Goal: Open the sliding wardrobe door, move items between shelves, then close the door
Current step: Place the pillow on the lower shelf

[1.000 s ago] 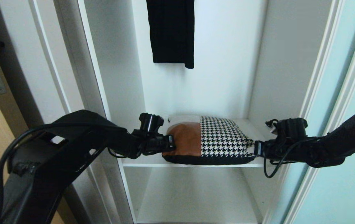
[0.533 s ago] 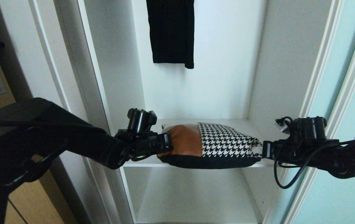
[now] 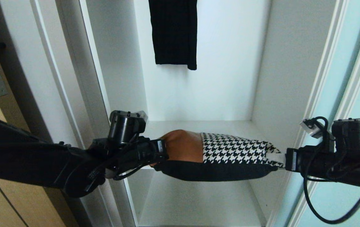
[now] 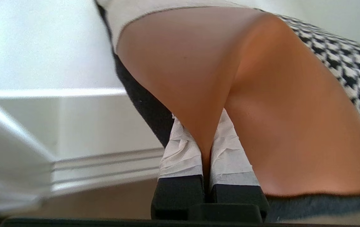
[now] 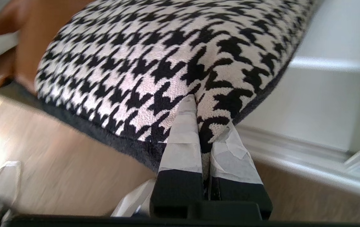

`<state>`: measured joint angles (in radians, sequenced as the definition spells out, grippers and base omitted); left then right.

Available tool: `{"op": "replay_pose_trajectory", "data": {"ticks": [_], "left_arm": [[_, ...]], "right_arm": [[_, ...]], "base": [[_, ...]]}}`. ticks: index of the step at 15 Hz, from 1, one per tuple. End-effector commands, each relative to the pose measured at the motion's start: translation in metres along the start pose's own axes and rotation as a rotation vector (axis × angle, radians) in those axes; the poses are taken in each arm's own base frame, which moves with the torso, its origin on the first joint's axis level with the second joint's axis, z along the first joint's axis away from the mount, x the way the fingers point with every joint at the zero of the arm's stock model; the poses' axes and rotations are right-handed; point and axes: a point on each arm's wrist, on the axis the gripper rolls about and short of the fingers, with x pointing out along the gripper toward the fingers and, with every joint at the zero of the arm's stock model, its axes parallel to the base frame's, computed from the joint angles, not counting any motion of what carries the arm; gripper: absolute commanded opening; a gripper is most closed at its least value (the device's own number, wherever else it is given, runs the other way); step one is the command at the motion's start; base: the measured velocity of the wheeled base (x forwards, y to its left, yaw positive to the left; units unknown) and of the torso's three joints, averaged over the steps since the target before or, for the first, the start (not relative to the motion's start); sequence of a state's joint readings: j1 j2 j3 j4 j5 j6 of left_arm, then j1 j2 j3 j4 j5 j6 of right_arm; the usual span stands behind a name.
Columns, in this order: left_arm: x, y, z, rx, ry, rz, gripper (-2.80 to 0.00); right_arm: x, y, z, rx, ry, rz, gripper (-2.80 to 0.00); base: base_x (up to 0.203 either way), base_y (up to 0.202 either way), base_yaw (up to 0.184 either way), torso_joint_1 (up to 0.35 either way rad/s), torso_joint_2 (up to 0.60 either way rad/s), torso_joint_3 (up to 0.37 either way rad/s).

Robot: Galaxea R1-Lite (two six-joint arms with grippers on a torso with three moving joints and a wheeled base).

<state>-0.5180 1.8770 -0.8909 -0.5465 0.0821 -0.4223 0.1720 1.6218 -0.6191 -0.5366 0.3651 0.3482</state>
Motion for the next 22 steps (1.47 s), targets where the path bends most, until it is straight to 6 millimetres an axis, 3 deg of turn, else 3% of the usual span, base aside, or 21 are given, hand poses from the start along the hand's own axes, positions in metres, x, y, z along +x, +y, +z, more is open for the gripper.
{"op": "replay_pose_trajectory", "data": {"ticks": [1,4,6,8,11,15,22], "left_arm": [[-0.019,-0.01,0.001,0.009,-0.028,-0.002,-2.8],[-0.049,-0.019,0.002,0.018,-0.06,-0.023,-2.8],[-0.074,-0.029,-0.007,0.031,-0.048,-0.071,-2.8],[-0.085,-0.03,-0.02,0.021,-0.016,-0.086,-2.8],[-0.083,-0.024,-0.032,0.005,0.014,-0.052,-2.8],[-0.08,-0.024,-0.033,-0.013,0.021,-0.049,-2.8],[-0.084,-0.029,-0.023,-0.02,-0.02,-0.069,-2.8]], "right_arm": [[-0.025,0.021,-0.004,-0.029,-0.026,0.054,-2.8],[-0.052,0.037,-0.013,-0.038,-0.006,0.084,-2.8],[-0.072,0.043,-0.02,-0.031,0.029,0.083,-2.8],[-0.08,0.042,-0.03,-0.01,0.061,0.074,-2.8],[-0.078,0.036,-0.043,0.036,0.111,0.053,-2.8],[-0.08,0.036,-0.043,0.047,0.112,0.071,-2.8],[-0.092,0.042,-0.039,0.049,0.065,0.092,-2.8]], "base": [[0.0,0.0,0.0,0.0,0.0,0.0],[0.0,0.0,0.0,0.0,0.0,0.0],[0.0,0.0,0.0,0.0,0.0,0.0],[0.0,0.0,0.0,0.0,0.0,0.0],[0.0,0.0,0.0,0.0,0.0,0.0],[0.0,0.0,0.0,0.0,0.0,0.0],[-0.185,0.0,-0.001,0.002,0.0,0.003]]}}
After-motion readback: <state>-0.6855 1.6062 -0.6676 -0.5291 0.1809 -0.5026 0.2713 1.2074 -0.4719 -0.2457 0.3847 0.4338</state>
